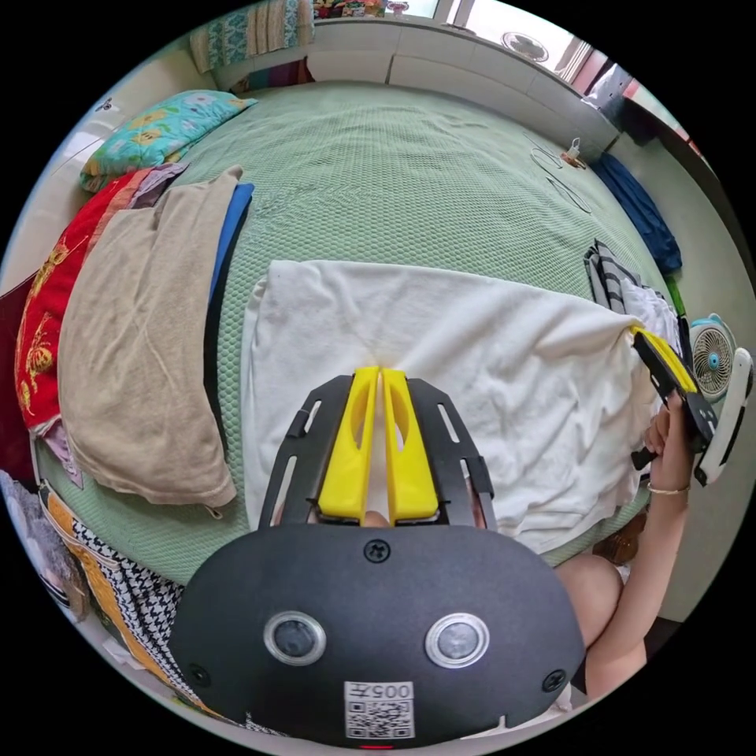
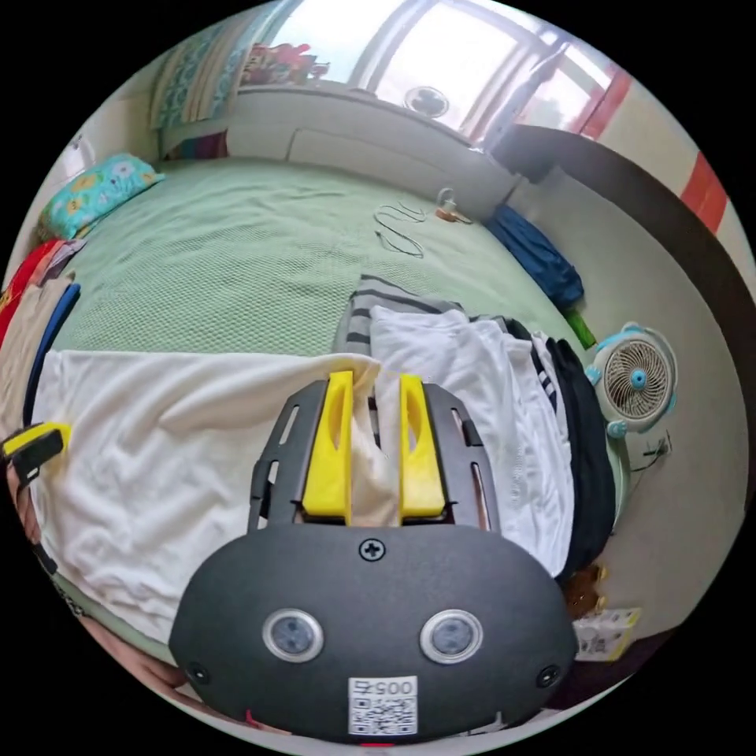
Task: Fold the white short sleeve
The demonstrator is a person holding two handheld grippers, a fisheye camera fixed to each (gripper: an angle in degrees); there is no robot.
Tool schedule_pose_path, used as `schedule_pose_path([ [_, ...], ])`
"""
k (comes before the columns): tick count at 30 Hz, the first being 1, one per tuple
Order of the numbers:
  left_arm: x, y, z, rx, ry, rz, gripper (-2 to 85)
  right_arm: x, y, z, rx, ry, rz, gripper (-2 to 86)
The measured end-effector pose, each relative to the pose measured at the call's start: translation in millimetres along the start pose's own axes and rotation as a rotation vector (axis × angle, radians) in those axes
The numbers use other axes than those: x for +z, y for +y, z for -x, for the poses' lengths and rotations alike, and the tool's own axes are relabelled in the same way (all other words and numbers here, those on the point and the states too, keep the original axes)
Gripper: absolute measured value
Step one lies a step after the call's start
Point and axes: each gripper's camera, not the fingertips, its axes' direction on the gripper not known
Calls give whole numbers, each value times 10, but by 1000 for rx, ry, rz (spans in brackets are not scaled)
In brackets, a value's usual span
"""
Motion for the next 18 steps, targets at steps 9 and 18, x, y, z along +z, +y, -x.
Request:
schedule_pose_path([
  [9, -731, 376, 78, 8, 71, -222, 43, -944, 620, -788, 51, -634, -405, 109],
  [18, -1608, 1432, -87, 196, 223, -338, 67, -1570, 1462, -976, -121, -822, -397, 122],
])
